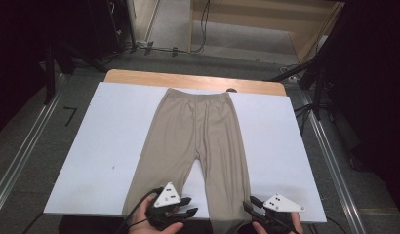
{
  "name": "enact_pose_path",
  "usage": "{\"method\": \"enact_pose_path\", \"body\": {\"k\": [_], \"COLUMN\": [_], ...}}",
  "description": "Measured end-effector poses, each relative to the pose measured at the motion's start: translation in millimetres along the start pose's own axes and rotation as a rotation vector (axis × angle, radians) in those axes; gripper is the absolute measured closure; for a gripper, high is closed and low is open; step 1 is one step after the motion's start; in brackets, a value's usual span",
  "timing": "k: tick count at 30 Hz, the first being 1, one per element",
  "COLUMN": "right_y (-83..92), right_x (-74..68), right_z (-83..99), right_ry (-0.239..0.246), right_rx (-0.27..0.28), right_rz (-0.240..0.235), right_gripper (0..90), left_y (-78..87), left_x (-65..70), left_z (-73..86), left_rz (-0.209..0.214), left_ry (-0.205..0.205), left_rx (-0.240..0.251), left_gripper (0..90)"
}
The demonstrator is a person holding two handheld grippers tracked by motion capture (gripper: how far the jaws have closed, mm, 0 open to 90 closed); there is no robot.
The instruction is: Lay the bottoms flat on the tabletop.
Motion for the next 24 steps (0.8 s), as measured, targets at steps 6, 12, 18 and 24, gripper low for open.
{"method": "enact_pose_path", "body": {"k": [6,12,18,24], "right_y": [-2.2,2.7,4.5,17.8], "right_x": [-4.3,7.7,19.1,31.8], "right_z": [5.2,8.0,8.3,7.2], "right_ry": [0.016,-0.032,-0.073,-0.113], "right_rx": [-0.021,-0.022,-0.015,0.033], "right_rz": [0.044,0.020,-0.017,-0.019], "right_gripper": [69.8,87.8,88.3,88.4], "left_y": [-37.2,-44.4,-42.8,-34.2], "left_x": [25.2,28.8,29.3,26.5], "left_z": [-10.5,-11.9,-13.1,-21.5], "left_rz": [0.006,-0.071,-0.041,0.010], "left_ry": [-0.055,-0.080,-0.099,-0.080], "left_rx": [-0.014,-0.033,-0.035,0.016], "left_gripper": [57.3,77.6,90.0,90.0]}}
Point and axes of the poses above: each handheld gripper's, and its own axes: y roughly backward along the jaws, z roughly out of its underside, x roughly to its right, the point moved 3 cm from there along -y, roughly forward along the jaws, and after that the axes turned 4 degrees about -y, right-handed, at the moved point
